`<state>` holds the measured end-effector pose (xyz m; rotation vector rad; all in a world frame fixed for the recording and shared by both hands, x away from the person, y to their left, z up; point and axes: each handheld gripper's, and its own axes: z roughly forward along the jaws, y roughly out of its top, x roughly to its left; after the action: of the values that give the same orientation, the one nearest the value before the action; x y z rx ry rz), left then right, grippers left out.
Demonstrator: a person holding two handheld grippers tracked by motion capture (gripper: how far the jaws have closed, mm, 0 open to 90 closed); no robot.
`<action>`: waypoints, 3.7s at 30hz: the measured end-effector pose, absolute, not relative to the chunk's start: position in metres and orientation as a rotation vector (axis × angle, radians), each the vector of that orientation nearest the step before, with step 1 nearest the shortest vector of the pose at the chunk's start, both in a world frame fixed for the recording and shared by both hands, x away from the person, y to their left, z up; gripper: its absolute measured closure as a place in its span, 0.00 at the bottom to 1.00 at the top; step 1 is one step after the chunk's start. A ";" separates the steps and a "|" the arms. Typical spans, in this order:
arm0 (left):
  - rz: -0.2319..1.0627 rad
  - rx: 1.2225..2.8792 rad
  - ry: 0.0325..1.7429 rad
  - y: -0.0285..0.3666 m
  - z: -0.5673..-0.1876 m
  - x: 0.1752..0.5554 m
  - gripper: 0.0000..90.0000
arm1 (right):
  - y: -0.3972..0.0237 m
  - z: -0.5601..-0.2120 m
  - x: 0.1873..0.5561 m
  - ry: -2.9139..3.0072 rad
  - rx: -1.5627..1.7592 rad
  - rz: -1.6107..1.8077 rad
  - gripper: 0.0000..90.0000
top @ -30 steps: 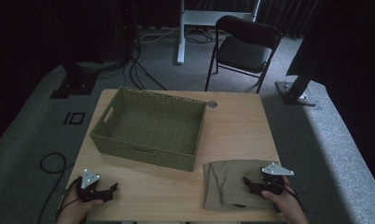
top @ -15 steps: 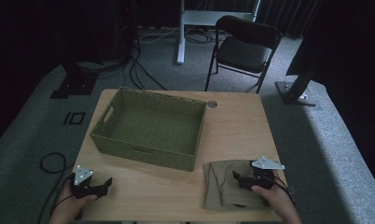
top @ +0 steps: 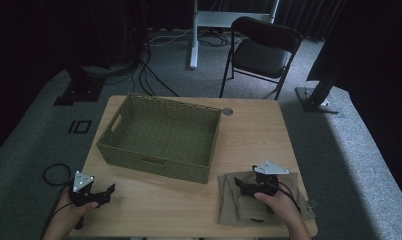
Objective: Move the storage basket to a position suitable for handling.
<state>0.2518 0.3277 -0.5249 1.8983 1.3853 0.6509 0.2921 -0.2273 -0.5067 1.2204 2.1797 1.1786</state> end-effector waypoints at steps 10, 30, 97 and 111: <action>0.689 1.845 1.335 0.331 -0.509 0.266 0.17 | -0.208 -0.499 0.299 2.150 1.220 1.233 0.14; 0.693 1.765 1.265 0.344 -0.476 0.288 0.17 | -0.168 -0.471 0.310 2.071 1.206 1.302 0.15; 0.809 1.647 1.524 0.324 -0.476 0.381 0.91 | -0.098 -0.470 0.330 1.857 1.451 1.182 0.74; 0.787 1.588 1.560 0.320 -0.477 0.358 0.93 | -0.100 -0.470 0.337 1.833 1.434 1.146 0.80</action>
<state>0.3583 0.3203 -0.4774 1.5880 1.5603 0.7871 0.3366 -0.0995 -0.4701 1.4339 1.8335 1.1460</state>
